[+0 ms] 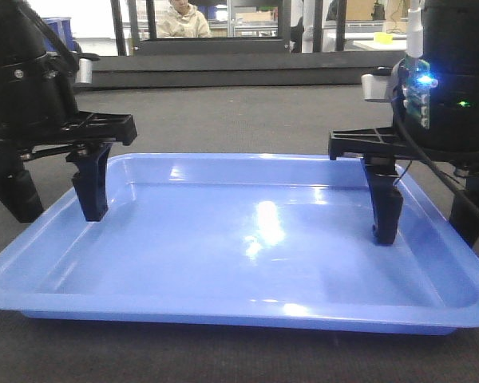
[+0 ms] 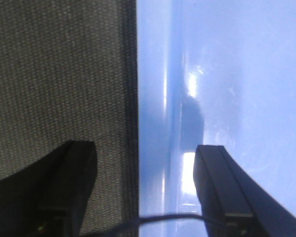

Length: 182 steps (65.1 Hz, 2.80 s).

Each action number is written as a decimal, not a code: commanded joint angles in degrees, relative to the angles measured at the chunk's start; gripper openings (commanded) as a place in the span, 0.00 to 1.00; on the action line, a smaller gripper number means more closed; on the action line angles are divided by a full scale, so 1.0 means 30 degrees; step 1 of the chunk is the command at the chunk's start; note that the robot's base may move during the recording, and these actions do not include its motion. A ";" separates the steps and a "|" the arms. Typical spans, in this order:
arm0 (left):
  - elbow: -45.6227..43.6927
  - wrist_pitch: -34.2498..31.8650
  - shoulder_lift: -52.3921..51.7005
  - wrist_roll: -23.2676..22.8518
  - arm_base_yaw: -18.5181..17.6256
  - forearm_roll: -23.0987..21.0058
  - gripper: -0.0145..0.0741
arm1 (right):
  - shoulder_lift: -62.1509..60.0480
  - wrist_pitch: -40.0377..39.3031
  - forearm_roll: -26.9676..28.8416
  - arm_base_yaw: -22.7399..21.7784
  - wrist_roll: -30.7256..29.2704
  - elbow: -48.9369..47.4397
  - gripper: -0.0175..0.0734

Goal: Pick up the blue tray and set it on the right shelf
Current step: 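Close both grippers on the tray's side rims, then lift the blue tray off the table with both grippers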

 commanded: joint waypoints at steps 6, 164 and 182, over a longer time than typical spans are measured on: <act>-0.0593 -0.0579 -0.0741 -0.0031 0.0030 -0.0196 0.53 | -0.0771 -0.0361 0.0012 0.0028 -0.0057 -0.0561 0.74; 0.1514 0.4845 -0.8267 -0.7091 -0.2530 0.1794 0.21 | -0.5708 0.4785 -0.2837 0.3370 0.2950 -0.1226 0.48; 0.3885 0.4980 -1.0054 -0.9454 -0.4632 0.3058 0.21 | -0.8737 0.4762 -0.2907 0.5524 0.4683 0.0893 0.48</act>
